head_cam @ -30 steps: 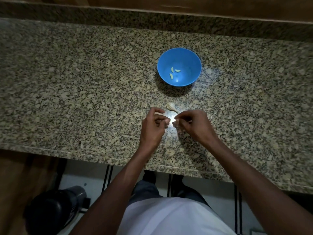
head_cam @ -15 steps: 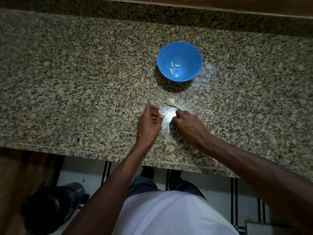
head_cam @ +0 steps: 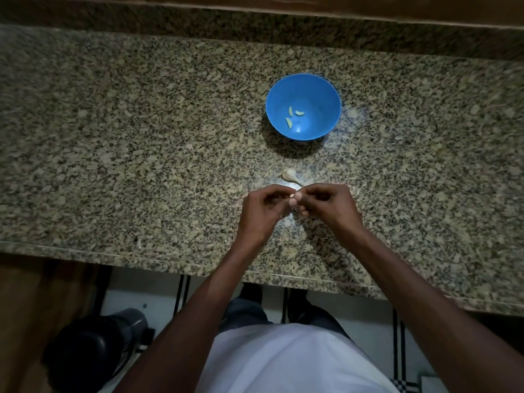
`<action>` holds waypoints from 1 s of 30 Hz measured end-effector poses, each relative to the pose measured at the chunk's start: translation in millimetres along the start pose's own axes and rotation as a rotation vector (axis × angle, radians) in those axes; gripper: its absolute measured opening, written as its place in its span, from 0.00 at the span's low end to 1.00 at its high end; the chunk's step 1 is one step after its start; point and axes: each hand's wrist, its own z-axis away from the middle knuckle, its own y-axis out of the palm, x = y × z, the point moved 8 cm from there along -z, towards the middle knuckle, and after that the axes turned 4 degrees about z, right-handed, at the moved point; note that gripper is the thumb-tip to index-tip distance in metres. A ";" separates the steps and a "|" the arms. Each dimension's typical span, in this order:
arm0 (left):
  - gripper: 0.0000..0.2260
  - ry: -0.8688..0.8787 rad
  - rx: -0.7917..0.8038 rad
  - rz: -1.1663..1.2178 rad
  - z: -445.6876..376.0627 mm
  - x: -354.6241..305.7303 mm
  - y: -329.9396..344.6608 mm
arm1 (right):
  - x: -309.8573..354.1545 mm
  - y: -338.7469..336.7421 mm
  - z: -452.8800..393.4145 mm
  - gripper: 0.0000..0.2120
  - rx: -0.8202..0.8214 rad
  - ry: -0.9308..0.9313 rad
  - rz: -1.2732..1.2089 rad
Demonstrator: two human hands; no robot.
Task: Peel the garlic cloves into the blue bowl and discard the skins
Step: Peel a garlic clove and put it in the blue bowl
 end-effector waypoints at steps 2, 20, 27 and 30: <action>0.06 0.036 -0.033 -0.039 -2.4 -2.8 -2.0 | 4.8 1.1 1.3 0.06 0.003 -0.002 -0.011; 0.06 0.177 -0.199 -0.400 -6.7 -13.6 -6.7 | 19.2 6.2 2.4 0.08 -0.153 -0.093 0.241; 0.06 0.005 -0.186 -0.203 -12.6 -1.7 -12.2 | 30.2 5.9 -3.9 0.10 -0.143 -0.158 0.283; 0.06 -0.005 -0.189 -0.185 -12.3 -1.6 -12.6 | 26.0 8.3 -1.7 0.10 -0.115 -0.135 0.184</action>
